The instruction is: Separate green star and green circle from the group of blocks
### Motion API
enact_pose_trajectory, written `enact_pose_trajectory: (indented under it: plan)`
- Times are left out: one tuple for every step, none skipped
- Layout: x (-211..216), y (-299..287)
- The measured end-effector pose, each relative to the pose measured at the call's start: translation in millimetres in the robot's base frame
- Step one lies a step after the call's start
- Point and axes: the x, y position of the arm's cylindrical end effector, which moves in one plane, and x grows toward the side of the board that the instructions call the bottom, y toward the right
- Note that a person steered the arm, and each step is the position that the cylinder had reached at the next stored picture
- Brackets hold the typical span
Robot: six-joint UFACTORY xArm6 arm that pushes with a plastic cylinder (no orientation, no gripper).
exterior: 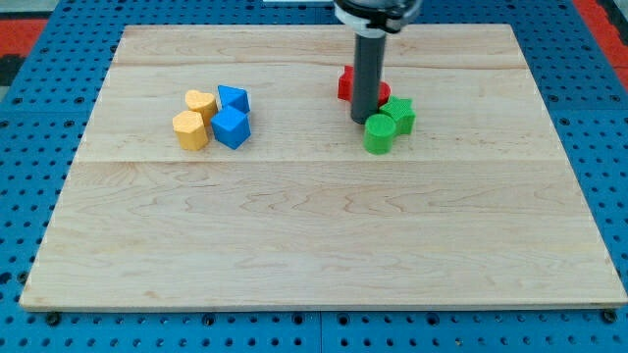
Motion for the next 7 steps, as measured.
enact_pose_trajectory:
  plan:
    - [4, 32]
    - [4, 42]
    - [-8, 36]
    - [-10, 68]
    - [-5, 73]
    - [-2, 17]
    - [13, -8]
